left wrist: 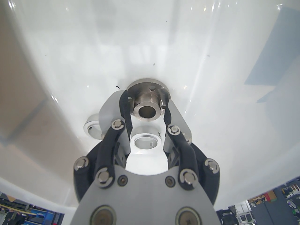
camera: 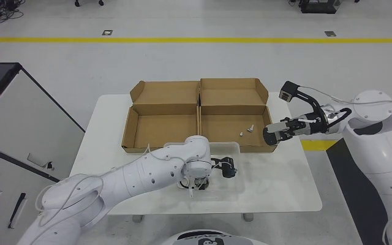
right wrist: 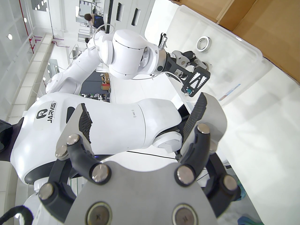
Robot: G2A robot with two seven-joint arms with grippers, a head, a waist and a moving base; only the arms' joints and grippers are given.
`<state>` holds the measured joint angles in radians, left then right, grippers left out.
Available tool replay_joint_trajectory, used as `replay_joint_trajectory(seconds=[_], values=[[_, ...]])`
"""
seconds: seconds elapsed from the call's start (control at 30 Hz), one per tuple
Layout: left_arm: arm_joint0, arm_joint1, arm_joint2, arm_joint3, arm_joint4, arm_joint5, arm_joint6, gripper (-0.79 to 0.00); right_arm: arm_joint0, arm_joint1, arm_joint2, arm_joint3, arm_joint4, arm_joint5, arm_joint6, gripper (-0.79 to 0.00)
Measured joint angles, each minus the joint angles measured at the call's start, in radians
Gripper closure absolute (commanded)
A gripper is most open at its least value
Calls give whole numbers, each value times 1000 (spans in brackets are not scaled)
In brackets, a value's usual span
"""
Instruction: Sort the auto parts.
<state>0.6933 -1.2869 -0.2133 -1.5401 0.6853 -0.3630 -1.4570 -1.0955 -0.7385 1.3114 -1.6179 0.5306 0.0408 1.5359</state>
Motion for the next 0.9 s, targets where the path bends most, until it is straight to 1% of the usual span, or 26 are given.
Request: replay_joint_trajectory(seconds=[0.03,0.3,0.67,0.9], values=[[0,-1,0,2,0,-1,1,0,0,0,0,0,0,0,0,-785],[0,-2,-12,4,-2,0,4,0,0,0,0,0,0,0,0,-785],[-5,10,-57,-66,-29,38,-38,0,0,0,0,0,0,0,0,-785],[-5,10,-58,-67,-29,38,-38,0,0,0,0,0,0,0,0,-785]])
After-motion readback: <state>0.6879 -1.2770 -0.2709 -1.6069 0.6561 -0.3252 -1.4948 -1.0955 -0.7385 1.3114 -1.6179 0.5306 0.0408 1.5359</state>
